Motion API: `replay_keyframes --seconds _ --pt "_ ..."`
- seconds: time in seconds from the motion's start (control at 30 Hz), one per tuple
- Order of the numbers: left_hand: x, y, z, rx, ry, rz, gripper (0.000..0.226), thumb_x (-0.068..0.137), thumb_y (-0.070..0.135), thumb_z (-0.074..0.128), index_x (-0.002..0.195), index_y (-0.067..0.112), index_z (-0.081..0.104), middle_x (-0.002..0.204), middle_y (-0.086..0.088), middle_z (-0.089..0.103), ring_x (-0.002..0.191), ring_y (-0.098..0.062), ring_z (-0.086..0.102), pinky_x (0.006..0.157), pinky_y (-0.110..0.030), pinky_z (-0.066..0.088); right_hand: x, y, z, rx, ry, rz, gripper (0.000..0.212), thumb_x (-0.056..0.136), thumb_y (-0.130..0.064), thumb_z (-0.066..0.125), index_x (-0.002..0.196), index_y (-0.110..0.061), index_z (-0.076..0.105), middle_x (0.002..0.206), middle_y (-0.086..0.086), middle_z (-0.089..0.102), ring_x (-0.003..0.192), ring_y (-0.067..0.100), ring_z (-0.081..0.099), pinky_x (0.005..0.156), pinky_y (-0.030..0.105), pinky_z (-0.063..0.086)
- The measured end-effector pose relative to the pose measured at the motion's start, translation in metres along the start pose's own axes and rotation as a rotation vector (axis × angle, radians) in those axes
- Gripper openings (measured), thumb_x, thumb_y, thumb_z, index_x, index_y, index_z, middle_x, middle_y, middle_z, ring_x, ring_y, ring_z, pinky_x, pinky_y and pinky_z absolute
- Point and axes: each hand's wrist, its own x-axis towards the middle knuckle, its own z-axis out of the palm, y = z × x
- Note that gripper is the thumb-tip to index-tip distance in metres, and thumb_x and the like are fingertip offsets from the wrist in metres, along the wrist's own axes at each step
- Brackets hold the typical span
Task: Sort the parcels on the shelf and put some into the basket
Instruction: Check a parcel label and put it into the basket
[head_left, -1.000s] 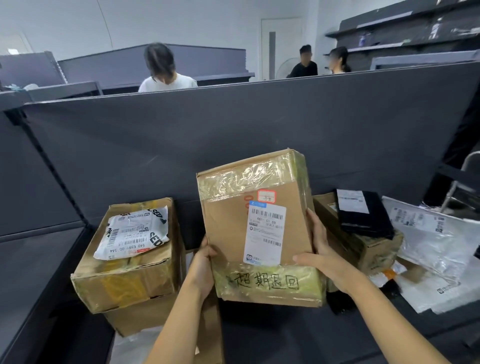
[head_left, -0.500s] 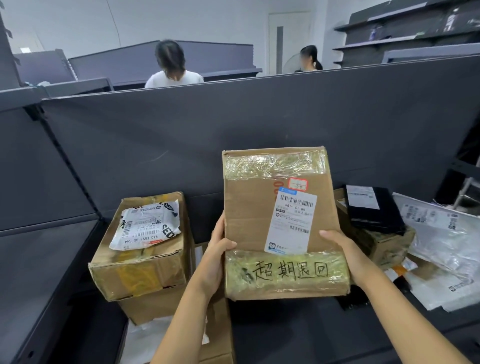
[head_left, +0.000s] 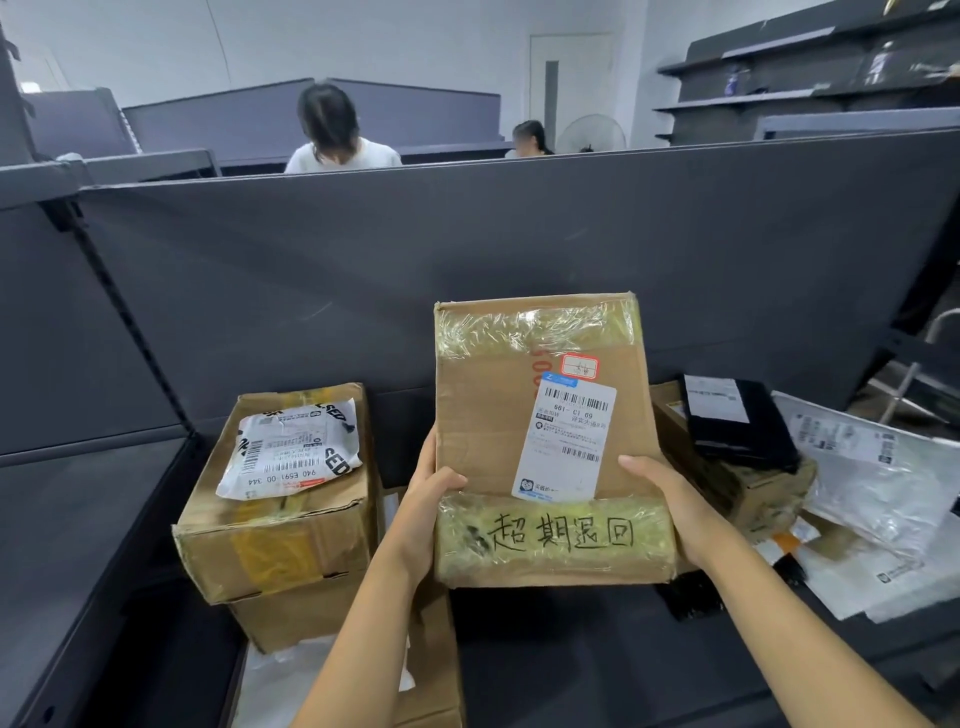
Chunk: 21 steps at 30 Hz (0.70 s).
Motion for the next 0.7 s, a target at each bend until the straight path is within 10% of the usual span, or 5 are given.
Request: replay_keyframes --seconds 0.17,0.43,0.7 --pt "-0.002 0.004 0.003 -0.017 0.026 -0.032 0.072 0.072 0.020 0.051 0.139 0.040 0.040 0.130 0.006 0.060 0.124 -0.020 0.052 0.111 -0.048 0.036 -0.001 -0.004 0.003 -0.027 0.012 0.003 0.030 0.086 -0.035 0.057 0.112 -0.023 0.065 0.101 0.005 0.075 0.088 0.022 0.072 0.072 0.035 0.052" --pt "-0.006 0.005 0.002 0.007 -0.016 -0.022 0.072 0.071 0.019 0.050 0.141 0.036 0.040 0.130 0.004 0.060 0.116 -0.012 0.058 0.089 -0.026 0.048 -0.010 0.001 0.007 -0.025 0.083 0.007 0.034 0.086 -0.034 0.058 0.118 -0.024 0.063 0.110 0.003 0.072 0.106 0.027 0.065 0.099 0.047 0.045" --pt "-0.019 0.009 0.003 0.038 -0.088 0.026 0.073 0.073 0.020 0.049 0.143 0.037 0.038 0.134 0.007 0.057 0.124 -0.014 0.052 0.105 -0.037 0.039 -0.041 0.011 0.008 0.024 0.116 -0.019 0.024 0.086 -0.034 0.058 0.107 -0.026 0.068 0.101 0.000 0.075 0.091 0.017 0.072 0.078 0.036 0.049"
